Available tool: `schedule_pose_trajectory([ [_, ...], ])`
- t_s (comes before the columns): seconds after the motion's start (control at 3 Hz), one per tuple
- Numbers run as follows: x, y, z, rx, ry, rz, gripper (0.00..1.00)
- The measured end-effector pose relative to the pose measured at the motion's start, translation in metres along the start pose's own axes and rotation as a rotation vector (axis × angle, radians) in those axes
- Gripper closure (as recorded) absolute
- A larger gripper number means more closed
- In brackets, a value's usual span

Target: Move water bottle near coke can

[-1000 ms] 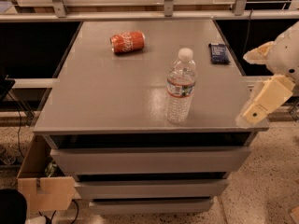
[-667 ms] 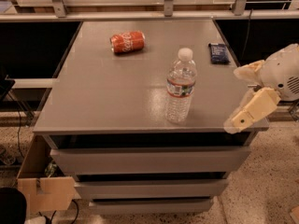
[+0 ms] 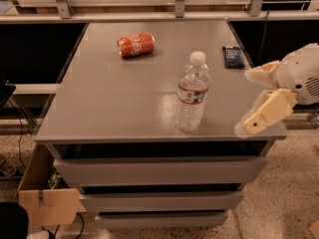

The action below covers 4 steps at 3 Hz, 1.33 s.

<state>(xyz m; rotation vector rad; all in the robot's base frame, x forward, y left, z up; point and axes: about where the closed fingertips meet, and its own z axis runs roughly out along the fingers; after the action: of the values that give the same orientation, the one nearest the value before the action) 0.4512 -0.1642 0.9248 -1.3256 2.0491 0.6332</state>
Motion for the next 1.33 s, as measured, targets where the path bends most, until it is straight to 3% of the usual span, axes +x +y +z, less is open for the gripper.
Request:
schedule_pose_trajectory([
  [0.33,-0.006,-0.008,0.007,0.012,-0.078,-0.02,0.0],
  [1.0,-0.021,-0.027,0.029,0.03,-0.311,-0.067,0.0],
  [1.33,-0.026,-0.036,0.038,0.009,-0.415,-0.087,0.0],
])
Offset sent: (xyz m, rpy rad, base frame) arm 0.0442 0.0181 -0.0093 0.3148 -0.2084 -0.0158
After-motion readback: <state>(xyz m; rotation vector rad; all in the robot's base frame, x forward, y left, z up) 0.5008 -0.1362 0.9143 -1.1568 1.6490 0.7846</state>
